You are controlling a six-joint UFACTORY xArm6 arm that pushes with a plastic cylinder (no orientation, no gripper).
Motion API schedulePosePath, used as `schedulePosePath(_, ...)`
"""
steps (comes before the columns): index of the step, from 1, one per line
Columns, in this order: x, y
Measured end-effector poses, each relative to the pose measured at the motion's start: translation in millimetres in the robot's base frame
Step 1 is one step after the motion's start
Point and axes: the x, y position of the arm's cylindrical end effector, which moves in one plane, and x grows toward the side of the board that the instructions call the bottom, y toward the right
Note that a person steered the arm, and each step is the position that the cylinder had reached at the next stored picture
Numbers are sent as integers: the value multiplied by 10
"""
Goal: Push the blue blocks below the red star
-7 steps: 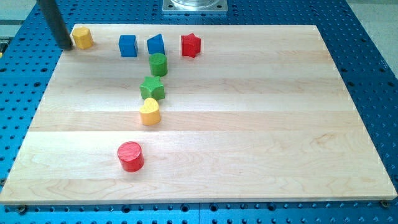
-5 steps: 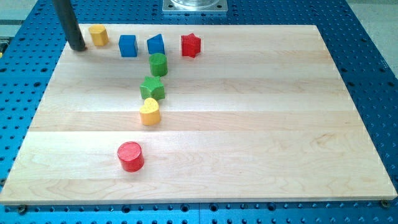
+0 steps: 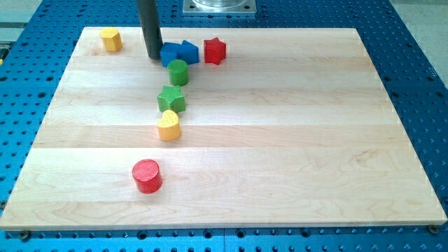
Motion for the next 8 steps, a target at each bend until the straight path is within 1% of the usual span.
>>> schedulePosePath(1, 38, 139)
schedulePosePath(2, -222, 139)
schedulePosePath(3, -388, 362)
schedulePosePath(4, -210, 700)
schedulePosePath(5, 214, 755)
schedulePosePath(6, -208, 875)
schedulePosePath(7, -669, 875)
schedulePosePath(8, -657, 1286)
